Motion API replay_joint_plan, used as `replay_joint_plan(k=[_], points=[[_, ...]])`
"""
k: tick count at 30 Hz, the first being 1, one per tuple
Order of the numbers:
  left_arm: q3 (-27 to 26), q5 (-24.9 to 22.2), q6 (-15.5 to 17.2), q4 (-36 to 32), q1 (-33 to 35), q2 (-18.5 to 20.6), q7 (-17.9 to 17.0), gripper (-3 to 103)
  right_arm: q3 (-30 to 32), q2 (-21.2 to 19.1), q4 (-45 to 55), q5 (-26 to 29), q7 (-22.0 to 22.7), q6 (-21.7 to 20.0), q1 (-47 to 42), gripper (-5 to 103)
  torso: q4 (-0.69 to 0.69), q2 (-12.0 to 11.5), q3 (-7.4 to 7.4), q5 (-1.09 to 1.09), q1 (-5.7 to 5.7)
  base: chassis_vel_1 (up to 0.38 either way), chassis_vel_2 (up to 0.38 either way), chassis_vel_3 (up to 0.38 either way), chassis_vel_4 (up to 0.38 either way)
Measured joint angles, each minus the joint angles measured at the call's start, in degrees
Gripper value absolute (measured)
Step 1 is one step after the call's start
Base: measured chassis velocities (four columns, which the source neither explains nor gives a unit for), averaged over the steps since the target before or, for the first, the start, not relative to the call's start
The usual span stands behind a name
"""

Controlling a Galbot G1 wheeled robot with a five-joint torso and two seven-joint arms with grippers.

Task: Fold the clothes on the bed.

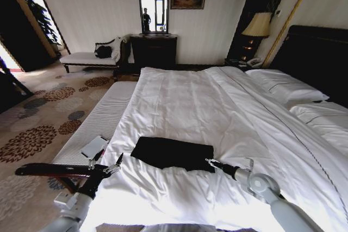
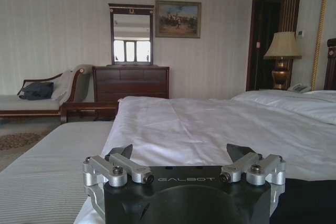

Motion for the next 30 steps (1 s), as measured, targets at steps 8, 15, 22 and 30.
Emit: replay_joint_plan(k=[8, 15, 22, 30], points=[[0.01, -0.03, 0.05, 0.04, 0.0, 0.0, 0.0, 100, -0.78, 1.33, -0.3, -1.23, -0.58, 0.02, 0.07, 65, -0.01, 0.0, 0.0, 0.0, 0.0, 0.0, 0.0, 0.0, 0.0], [0.01, -0.06, 0.05, 0.05, -0.01, 0.01, 0.0, 100, -0.95, 2.4, 0.68, -1.66, -0.42, 0.24, -0.13, 37, 0.01, 0.0, 0.0, 0.01, 0.0, 0.0, 0.0, 0.0, 0.0], [0.01, -0.06, 0.06, 0.05, -0.01, 0.0, 0.0, 100, -0.98, 2.66, 0.69, -2.31, -0.64, 0.83, -0.28, 15, 0.01, 0.0, 0.0, 0.01, 0.0, 0.0, 0.0, 0.0, 0.0], [0.01, -0.06, 0.06, 0.05, -0.01, 0.01, 0.0, 100, -0.9, 2.73, 1.31, -2.48, -0.35, 1.79, -0.48, 4, 0.0, 0.0, 0.0, 0.0, 0.0, 0.0, 0.0, 0.0, 0.0]])
